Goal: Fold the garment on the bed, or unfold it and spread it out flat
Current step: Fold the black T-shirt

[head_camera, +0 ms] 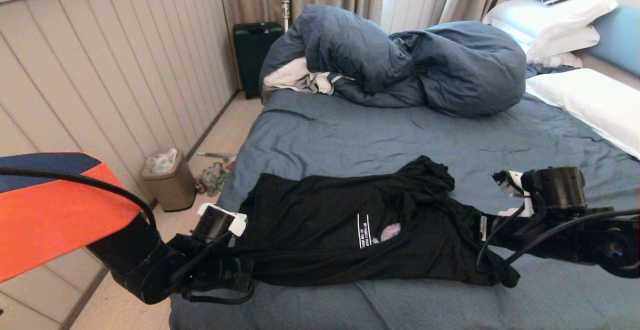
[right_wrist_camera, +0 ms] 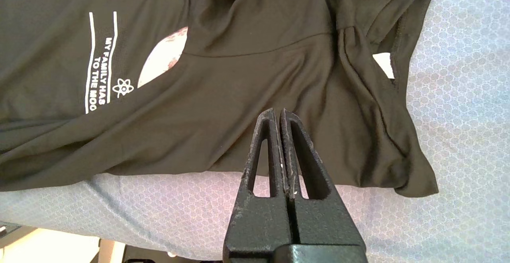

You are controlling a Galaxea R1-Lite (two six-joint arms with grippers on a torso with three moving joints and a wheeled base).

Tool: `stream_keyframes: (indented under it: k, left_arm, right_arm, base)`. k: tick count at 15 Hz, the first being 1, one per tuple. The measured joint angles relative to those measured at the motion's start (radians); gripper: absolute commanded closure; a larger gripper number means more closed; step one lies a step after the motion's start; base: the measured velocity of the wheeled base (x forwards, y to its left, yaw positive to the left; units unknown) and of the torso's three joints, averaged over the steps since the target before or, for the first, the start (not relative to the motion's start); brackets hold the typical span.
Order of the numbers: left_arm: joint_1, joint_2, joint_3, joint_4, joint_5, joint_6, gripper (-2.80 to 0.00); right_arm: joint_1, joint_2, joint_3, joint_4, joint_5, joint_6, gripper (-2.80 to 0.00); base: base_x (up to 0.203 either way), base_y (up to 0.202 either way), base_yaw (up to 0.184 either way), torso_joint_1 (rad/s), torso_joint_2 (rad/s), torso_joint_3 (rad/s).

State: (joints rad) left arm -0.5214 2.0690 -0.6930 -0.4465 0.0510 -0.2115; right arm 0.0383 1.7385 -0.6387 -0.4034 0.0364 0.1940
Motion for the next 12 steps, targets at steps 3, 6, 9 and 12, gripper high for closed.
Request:
stream_keyframes:
  k: [3, 6, 9, 12]
  left_arm:
    - [-0.013, -0.075, 0.022, 0.014, 0.001, -0.004, 0.00]
    - [-0.015, -0.144, -0.018, 0.059, 0.006, -0.051, 0.00]
    - [-0.014, -0.154, -0.075, 0.096, 0.031, -0.063, 0.00]
    - [-0.008, -0.133, -0.124, 0.104, 0.035, -0.062, 0.00]
  right_arm:
    - [0.000, 0.001, -0.001, -0.001, -0.002, 0.004, 0.00]
    - [-0.001, 0.003, -0.002, -0.002, -0.002, 0.006, 0.00]
    - [-0.001, 0.003, -0.002, -0.002, -0.004, 0.006, 0.00]
    - [-0.001, 0.002, -0.002, -0.002, -0.005, 0.006, 0.00]
  base:
    - [0.000, 0.000, 0.000, 0.000, 0.00, 0.000]
    - [0.000, 0.000, 0.000, 0.000, 0.00, 0.000]
    - [0.000, 0.000, 0.000, 0.000, 0.00, 0.000]
    - [0.000, 0.000, 0.000, 0.000, 0.00, 0.000]
